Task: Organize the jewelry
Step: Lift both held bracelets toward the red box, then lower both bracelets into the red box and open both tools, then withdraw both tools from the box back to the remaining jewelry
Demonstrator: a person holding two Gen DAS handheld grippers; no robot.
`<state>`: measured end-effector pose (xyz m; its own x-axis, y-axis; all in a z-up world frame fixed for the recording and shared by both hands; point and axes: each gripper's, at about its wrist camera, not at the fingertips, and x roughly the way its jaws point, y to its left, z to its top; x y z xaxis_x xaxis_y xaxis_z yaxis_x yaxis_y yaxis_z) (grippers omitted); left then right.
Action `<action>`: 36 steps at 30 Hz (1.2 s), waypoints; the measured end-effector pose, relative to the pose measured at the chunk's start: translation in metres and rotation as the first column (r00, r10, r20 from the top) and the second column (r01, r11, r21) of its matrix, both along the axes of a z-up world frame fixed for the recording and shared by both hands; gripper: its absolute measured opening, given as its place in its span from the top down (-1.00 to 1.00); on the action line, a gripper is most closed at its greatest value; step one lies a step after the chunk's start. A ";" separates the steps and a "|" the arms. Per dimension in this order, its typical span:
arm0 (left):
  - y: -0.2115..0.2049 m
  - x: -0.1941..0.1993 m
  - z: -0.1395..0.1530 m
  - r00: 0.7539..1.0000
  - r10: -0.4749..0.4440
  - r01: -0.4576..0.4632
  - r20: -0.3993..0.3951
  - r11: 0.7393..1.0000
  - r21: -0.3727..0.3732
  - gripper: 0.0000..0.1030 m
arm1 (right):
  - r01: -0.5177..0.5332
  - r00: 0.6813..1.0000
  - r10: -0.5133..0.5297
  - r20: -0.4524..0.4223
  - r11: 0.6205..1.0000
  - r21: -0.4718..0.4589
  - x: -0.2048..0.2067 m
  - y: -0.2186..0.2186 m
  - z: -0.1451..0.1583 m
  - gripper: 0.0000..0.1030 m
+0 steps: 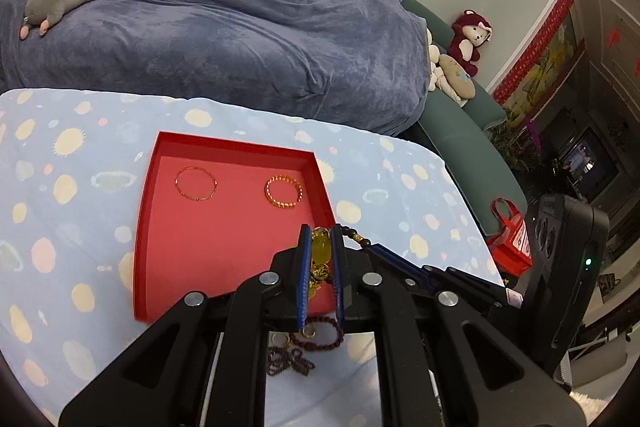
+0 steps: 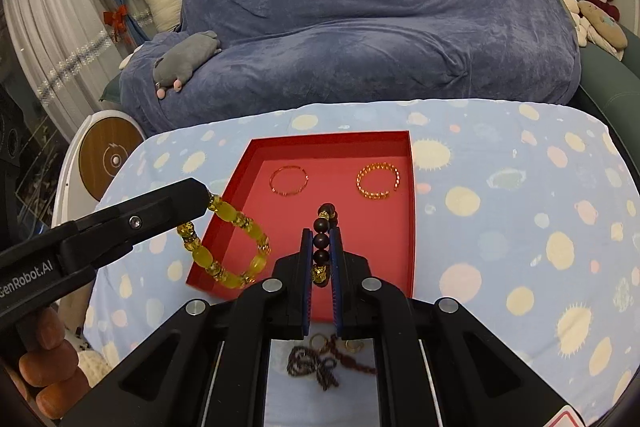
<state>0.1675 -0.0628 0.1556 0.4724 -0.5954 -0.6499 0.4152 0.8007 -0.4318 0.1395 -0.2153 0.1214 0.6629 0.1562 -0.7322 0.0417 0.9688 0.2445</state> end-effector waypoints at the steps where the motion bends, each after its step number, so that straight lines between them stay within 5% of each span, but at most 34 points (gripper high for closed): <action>1: -0.003 0.010 -0.002 1.000 -0.005 0.005 -0.005 1.000 -0.013 0.82 | 0.004 1.000 -0.004 -0.003 1.000 0.012 0.011 -0.003 -0.002 0.85; 8: 0.001 0.078 -0.062 0.985 0.000 -0.032 -0.171 0.983 -0.183 0.81 | 0.042 0.996 -0.032 -0.085 0.992 0.119 0.070 -0.015 -0.045 0.85; 10: 0.003 0.092 -0.085 0.975 0.020 -0.059 -0.220 0.984 -0.171 0.81 | 0.048 0.992 -0.030 -0.123 0.988 0.148 0.082 -0.015 -0.063 0.85; 17: 0.009 0.106 -0.136 0.971 0.092 -0.077 -0.221 0.994 0.075 0.81 | 0.015 0.976 -0.011 -0.216 1.000 0.015 0.102 -0.006 -0.106 0.84; 23: 0.005 0.105 -0.143 0.983 0.132 -0.092 -0.126 0.955 0.281 0.82 | -0.003 0.973 -0.023 -0.228 0.994 -0.113 0.105 -0.002 -0.117 0.82; 25: 0.002 0.104 -0.142 0.987 0.137 -0.099 -0.088 0.934 0.344 0.68 | -0.007 0.975 -0.028 -0.222 0.988 -0.152 0.105 -0.001 -0.116 0.69; 27: 0.002 0.103 -0.137 0.987 0.151 -0.121 -0.055 0.924 0.363 0.27 | 0.004 0.979 -0.039 -0.199 0.985 -0.174 0.102 -0.001 -0.109 0.41; 29: 0.006 0.099 -0.127 0.985 0.172 -0.153 -0.025 0.923 0.352 0.10 | 0.028 0.986 -0.056 -0.157 0.983 -0.180 0.095 -0.005 -0.097 0.17; 36: 0.024 0.073 -0.095 0.977 0.211 -0.212 0.042 0.915 0.344 0.04 | 0.071 0.992 -0.085 -0.095 0.988 -0.139 0.057 -0.015 -0.064 0.08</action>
